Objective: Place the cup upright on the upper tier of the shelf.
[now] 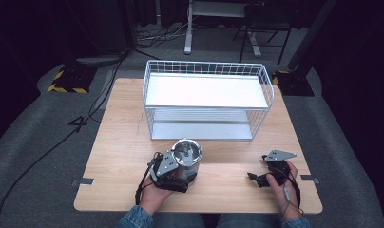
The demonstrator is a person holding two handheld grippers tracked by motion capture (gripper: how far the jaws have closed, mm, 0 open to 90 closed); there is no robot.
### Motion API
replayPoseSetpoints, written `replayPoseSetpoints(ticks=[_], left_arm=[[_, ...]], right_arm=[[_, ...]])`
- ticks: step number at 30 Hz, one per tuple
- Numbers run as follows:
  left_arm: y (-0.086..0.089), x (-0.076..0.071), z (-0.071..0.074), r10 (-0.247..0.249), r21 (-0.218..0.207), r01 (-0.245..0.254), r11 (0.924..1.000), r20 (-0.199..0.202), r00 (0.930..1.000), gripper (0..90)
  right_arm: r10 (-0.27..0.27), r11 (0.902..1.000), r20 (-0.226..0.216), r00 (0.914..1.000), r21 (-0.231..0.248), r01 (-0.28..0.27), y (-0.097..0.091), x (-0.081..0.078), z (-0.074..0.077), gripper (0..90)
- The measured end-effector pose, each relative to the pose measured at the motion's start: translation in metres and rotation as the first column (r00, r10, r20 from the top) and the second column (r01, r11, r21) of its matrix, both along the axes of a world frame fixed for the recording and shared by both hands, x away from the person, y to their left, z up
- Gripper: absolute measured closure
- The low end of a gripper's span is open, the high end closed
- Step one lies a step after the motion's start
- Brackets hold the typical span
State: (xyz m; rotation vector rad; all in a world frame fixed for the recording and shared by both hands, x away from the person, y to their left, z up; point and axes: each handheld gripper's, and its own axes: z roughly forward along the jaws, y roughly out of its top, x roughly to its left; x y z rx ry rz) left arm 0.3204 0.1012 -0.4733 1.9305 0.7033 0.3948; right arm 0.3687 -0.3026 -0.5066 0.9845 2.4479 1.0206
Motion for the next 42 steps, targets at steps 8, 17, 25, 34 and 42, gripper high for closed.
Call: replayPoseSetpoints(ticks=[8,17,25,34,42], left_arm=[[0.003,-0.001,0.016,-0.011,-0.014,0.011,0.9998,-0.01,0.9999,3.6],[0.009,-0.001,0.041,-0.024,-0.042,0.024,0.9988,0.0,0.9997,3.6],[0.012,0.002,0.069,-0.05,-0.058,0.05,0.997,0.004,0.9987,3.6],[0.014,0.007,0.089,-0.057,-0.064,0.058,0.9963,0.015,0.9983,3.6],[0.016,0.017,0.112,-0.064,-0.075,0.065,0.995,0.017,0.9978,3.6]], right_arm=[[0.002,1.0,-0.005,1.0,0.003,-0.002,0.0,0.001,0.0,0.6],[0.0,1.0,-0.016,0.9999,0.007,0.0,-0.001,0.001,0.0,0.3],[0.0,1.0,-0.016,0.9999,0.007,0.0,-0.001,0.001,0.0,0.2],[0.0,1.0,-0.015,0.9999,0.008,0.0,-0.001,0.001,0.0,0.2],[-0.002,1.0,-0.014,0.9999,0.008,0.002,-0.001,0.002,0.0,0.2]])
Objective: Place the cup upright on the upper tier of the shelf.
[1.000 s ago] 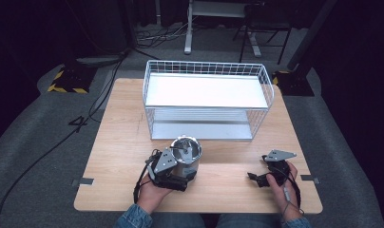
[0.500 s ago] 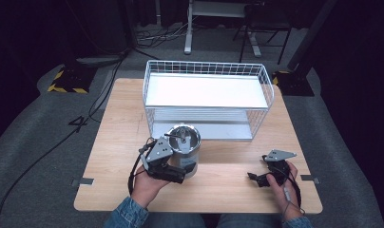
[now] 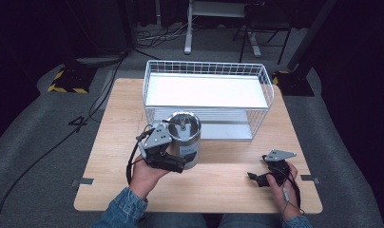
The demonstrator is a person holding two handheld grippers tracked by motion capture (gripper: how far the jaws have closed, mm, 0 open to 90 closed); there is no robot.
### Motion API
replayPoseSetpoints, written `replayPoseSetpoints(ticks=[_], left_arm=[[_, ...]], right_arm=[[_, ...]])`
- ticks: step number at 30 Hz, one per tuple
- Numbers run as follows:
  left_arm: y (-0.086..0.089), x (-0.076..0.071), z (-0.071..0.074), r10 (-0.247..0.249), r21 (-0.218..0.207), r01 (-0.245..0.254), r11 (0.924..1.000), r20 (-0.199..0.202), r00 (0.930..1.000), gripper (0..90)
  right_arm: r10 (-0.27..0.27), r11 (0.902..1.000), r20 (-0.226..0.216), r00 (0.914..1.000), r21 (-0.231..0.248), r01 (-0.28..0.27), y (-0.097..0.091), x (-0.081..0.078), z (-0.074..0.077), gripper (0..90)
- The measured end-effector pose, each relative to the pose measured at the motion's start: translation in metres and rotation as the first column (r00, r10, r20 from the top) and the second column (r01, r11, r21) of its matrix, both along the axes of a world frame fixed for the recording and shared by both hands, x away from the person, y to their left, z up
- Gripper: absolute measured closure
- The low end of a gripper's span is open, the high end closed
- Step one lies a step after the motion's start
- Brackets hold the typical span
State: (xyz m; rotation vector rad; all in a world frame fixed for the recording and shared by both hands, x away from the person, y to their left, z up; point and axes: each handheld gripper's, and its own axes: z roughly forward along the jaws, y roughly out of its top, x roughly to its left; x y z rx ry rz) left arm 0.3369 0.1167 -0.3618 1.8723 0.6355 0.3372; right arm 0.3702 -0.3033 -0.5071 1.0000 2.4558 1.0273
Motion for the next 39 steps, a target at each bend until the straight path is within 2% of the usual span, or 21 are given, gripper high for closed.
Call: replayPoseSetpoints(ticks=[6,8,10,13,17,27,30,39], left_arm=[[0.0,0.006,0.019,-0.001,0.009,0.001,1.0,0.022,0.9998,3.6],[-0.001,0.008,0.024,-0.006,-0.006,0.006,1.0,0.015,0.9999,3.6],[0.0,0.012,0.031,-0.02,-0.046,0.02,0.9987,-0.001,0.9998,3.6],[0.001,0.017,0.039,-0.021,-0.067,0.02,0.9976,-0.004,0.9998,3.6],[0.001,0.025,0.056,-0.009,-0.044,0.01,0.999,0.03,0.9995,3.6],[-0.001,0.043,0.082,0.002,-0.063,0.001,0.998,0.036,0.9993,3.6],[-0.001,0.049,0.09,0.01,-0.055,-0.007,0.9985,0.047,0.9988,3.6],[-0.011,0.068,0.108,0.033,-0.041,-0.031,0.9987,0.043,0.9985,3.6]], right_arm=[[-0.001,1.0,0.0,1.0,0.0,0.001,0.0,0.0,0.0,0.2],[-0.001,1.0,0.0,1.0,0.0,0.001,0.0,0.0,0.0,0.2],[-0.001,1.0,0.0,1.0,0.0,0.001,0.0,0.0,0.0,0.3],[-0.001,1.0,0.0,1.0,0.0,0.001,0.0,0.0,0.0,0.2],[-0.001,1.0,0.0,1.0,0.0,0.001,0.0,0.0,0.0,0.2],[-0.001,1.0,0.0,1.0,0.0,0.001,0.0,0.0,0.0,0.2],[-0.001,1.0,0.0,1.0,0.0,0.001,0.0,0.0,0.0,0.2],[-0.001,1.0,0.001,1.0,-0.001,0.001,0.0,0.0,0.0,0.2]])
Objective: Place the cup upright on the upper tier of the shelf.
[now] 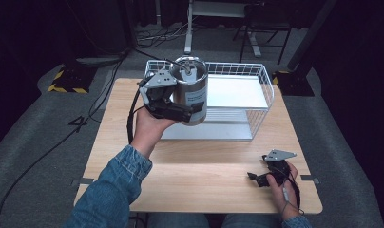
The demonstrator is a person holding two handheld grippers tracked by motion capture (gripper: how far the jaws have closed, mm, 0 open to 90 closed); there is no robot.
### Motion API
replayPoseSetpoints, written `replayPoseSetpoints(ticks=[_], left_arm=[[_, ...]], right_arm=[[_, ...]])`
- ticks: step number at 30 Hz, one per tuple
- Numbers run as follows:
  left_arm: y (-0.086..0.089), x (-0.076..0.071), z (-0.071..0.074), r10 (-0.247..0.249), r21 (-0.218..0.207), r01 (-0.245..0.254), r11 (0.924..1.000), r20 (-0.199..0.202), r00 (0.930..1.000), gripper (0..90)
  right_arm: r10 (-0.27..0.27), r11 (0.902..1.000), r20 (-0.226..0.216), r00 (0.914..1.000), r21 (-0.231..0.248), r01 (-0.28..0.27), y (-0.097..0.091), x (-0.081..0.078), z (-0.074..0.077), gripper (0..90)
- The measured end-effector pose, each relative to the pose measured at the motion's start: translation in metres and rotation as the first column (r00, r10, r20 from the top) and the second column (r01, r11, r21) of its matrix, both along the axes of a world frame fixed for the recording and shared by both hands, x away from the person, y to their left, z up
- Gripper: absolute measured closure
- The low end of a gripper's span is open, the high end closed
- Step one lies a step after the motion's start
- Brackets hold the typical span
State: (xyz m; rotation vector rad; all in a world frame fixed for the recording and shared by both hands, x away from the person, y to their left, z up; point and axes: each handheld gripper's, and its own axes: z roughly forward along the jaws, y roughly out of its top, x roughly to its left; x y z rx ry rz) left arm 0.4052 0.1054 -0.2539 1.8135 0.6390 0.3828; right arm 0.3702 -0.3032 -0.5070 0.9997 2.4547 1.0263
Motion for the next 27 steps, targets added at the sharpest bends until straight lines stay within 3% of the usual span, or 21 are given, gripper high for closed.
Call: replayPoseSetpoints(ticks=[15,27], left_arm=[[-0.027,0.039,0.02,0.053,0.005,-0.053,0.9986,0.004,0.9986,3.6],[-0.04,0.069,0.021,0.09,0.0,-0.09,0.9959,-0.007,0.9959,3.6]], right_arm=[[0.0,1.0,-0.001,1.0,0.0,0.0,0.0,0.0,0.0,0.3],[-0.002,1.0,0.0,1.0,0.002,0.002,0.0,0.0,0.0,0.3]])
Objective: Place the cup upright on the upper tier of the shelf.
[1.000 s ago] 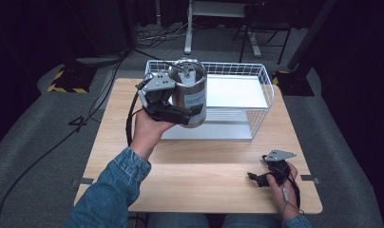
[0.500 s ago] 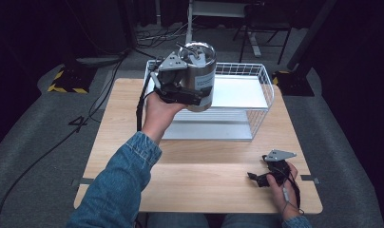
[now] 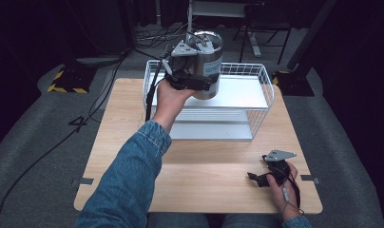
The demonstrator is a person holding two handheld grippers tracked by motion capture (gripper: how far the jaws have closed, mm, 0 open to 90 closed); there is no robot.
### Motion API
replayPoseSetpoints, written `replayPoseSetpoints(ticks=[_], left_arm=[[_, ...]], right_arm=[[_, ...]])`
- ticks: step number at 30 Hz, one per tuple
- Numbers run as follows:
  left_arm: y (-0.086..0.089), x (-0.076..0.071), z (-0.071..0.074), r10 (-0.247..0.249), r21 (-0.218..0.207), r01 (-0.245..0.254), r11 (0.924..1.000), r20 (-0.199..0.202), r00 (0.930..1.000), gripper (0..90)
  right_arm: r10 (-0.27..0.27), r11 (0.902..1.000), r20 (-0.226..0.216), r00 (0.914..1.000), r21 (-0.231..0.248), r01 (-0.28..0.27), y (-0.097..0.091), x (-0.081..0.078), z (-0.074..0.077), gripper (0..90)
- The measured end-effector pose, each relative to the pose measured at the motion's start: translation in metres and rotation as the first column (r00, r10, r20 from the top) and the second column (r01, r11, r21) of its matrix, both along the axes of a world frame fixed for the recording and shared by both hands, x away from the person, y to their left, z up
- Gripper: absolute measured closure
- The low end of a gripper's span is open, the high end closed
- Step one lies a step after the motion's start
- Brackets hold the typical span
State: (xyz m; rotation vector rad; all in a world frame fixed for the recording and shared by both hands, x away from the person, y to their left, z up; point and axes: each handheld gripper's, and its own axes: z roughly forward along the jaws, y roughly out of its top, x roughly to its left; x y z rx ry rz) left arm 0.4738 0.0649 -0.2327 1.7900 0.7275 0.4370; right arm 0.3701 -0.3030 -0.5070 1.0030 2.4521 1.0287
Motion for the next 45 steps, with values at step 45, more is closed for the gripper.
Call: replayPoseSetpoints(ticks=[45], left_arm=[[-0.018,0.048,-0.04,0.112,0.085,-0.107,0.9907,-0.066,0.9915,3.6]], right_arm=[[-0.001,1.0,0.0,1.0,0.0,0.001,0.0,0.0,0.0,0.4]])
